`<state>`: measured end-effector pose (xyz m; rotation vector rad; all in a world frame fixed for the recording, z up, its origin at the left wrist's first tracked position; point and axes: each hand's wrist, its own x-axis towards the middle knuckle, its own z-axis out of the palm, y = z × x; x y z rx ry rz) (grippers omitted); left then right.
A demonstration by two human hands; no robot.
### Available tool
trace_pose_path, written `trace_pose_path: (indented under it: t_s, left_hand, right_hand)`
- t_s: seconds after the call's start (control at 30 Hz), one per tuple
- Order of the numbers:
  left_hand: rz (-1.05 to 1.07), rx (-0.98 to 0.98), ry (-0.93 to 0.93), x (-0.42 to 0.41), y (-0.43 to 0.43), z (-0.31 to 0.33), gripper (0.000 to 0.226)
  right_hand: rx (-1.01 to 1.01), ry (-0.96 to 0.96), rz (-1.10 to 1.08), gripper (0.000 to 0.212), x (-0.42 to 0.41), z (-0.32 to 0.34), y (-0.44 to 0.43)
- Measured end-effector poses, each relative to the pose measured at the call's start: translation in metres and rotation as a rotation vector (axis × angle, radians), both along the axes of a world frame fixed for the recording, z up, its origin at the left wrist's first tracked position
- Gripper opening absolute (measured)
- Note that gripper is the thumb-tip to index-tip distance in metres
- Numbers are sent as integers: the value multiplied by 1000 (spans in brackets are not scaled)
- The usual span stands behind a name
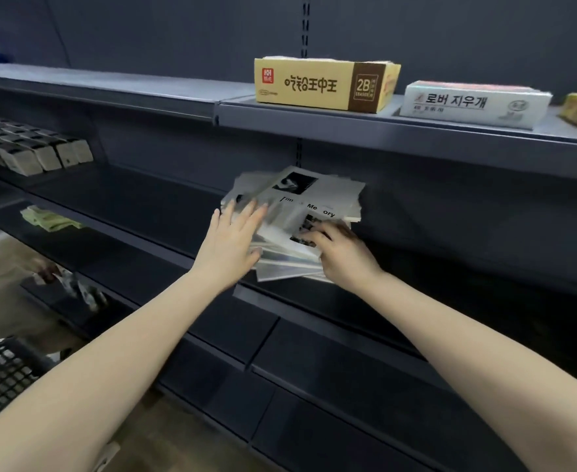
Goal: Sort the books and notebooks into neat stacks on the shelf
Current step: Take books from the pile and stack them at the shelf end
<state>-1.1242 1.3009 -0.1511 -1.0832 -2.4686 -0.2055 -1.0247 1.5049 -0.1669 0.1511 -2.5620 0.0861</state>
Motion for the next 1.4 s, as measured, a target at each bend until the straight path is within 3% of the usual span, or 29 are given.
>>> trace_pose_path:
  t_s: [0.3, 0.57, 0.77, 1.03, 1.2, 1.4]
  left_hand:
    - [-209, -196, 87, 36, 61, -6, 79]
    - [-325, -187, -76, 83, 105, -10, 73]
    - [-530, -133, -123, 115, 152, -15, 86]
    - [-828, -32, -134, 192, 242, -26, 90]
    - [-836, -244, -242, 249, 291, -29, 94]
    - [-969, -399, -251, 316, 328, -32, 86]
  right_hand:
    - [106, -68, -197, 55, 74, -4, 61]
    - [-134, -341, -322, 83, 112, -18, 68]
    - [-81, -116, -363, 71, 165, -30, 111]
    - [1, -147, -610, 65, 274, -20, 163]
    - [-72, -223, -796, 74, 347, -20, 178]
    - [-136, -342, -965, 67, 423, -35, 184]
